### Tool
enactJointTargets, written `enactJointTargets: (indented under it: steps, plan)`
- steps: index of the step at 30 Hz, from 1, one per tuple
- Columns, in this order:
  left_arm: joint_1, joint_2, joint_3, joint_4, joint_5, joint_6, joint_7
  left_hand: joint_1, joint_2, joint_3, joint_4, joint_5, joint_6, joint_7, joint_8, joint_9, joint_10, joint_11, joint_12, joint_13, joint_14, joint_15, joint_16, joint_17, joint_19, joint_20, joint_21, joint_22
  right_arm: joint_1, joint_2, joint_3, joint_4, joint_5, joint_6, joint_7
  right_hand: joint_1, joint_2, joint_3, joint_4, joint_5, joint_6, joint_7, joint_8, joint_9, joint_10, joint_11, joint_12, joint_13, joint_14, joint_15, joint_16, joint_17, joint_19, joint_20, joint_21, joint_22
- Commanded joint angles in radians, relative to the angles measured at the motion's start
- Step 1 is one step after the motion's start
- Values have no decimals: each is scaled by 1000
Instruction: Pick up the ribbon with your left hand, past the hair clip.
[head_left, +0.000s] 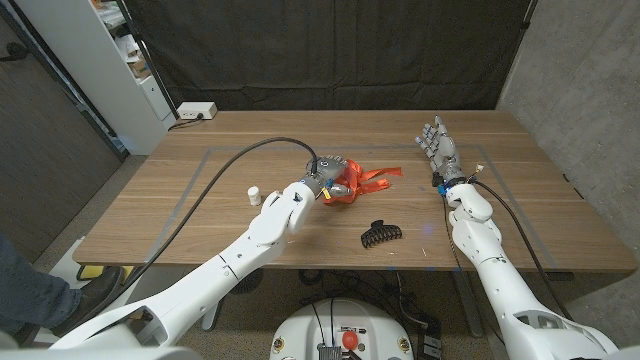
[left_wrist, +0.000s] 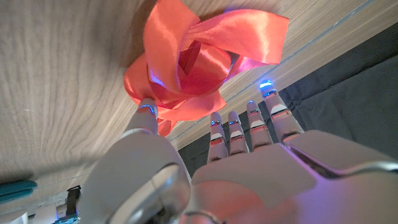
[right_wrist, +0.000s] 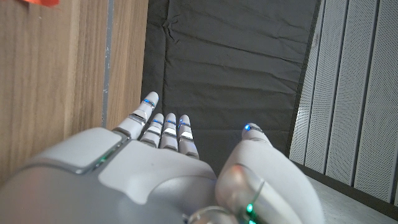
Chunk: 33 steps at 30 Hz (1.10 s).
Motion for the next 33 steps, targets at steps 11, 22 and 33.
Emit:
enactJointTargets:
  steps: [11, 22, 33]
  plan:
    - [-5, -13, 34, 10, 40, 37, -50, 33, 7, 13, -8, 1, 4, -1, -7, 3, 5, -6, -4, 2, 21, -4, 6, 2, 12, -1, -9, 0, 14, 6, -3, 30, 4, 8, 20, 1, 1, -1, -4, 6, 4, -2, 4, 3, 8, -3, 6, 0, 12, 2, 5, 3, 11, 5, -7, 4]
    - [-5, -25, 50, 14, 80, 71, -77, 130, 50, 48, -23, -9, 48, -11, 2, 5, 48, -21, 8, 4, 81, -3, 18, 2, 51, -3, -12, 3, 11, 5, -1, 27, 5, 6, 23, 0, 2, -2, -5, 7, 4, -2, 4, 3, 8, -2, 6, 0, 12, 4, 5, 3, 12, 6, -10, 5]
    - [-11, -35, 51, 26, 72, 70, -81, 301, 87, 88, -32, -31, 86, -20, 8, 10, 106, -47, 24, 9, 147, -13, 21, -1, 151, -3, 4, 5, 11, 6, 4, 33, 7, 6, 22, -1, 3, -3, -6, 7, 5, -2, 4, 3, 9, -5, 6, 1, 14, 3, 6, 3, 14, 7, -15, 5]
